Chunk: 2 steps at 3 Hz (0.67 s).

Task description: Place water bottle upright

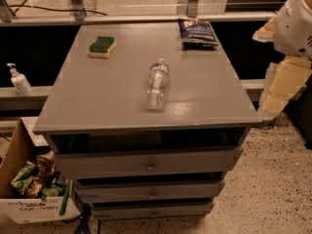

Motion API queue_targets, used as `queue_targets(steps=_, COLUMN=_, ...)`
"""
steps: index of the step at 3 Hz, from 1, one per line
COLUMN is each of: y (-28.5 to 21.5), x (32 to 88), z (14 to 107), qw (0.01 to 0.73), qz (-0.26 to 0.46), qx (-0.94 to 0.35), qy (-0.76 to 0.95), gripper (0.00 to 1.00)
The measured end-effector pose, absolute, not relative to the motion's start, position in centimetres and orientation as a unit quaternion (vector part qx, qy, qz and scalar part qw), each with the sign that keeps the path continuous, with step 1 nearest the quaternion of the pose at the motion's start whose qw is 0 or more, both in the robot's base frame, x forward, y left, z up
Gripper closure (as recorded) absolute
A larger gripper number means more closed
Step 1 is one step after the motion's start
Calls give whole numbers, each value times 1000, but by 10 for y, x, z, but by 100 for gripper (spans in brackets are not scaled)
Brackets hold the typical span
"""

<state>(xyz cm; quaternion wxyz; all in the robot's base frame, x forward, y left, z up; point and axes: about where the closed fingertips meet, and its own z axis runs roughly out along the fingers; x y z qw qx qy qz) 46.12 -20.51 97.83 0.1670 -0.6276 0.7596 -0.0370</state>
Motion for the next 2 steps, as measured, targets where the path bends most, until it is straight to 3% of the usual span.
queue_targets(steps=2, y=-163, x=534, z=959, qw=168, qz=-23, qx=-696, qy=698, gripper=0)
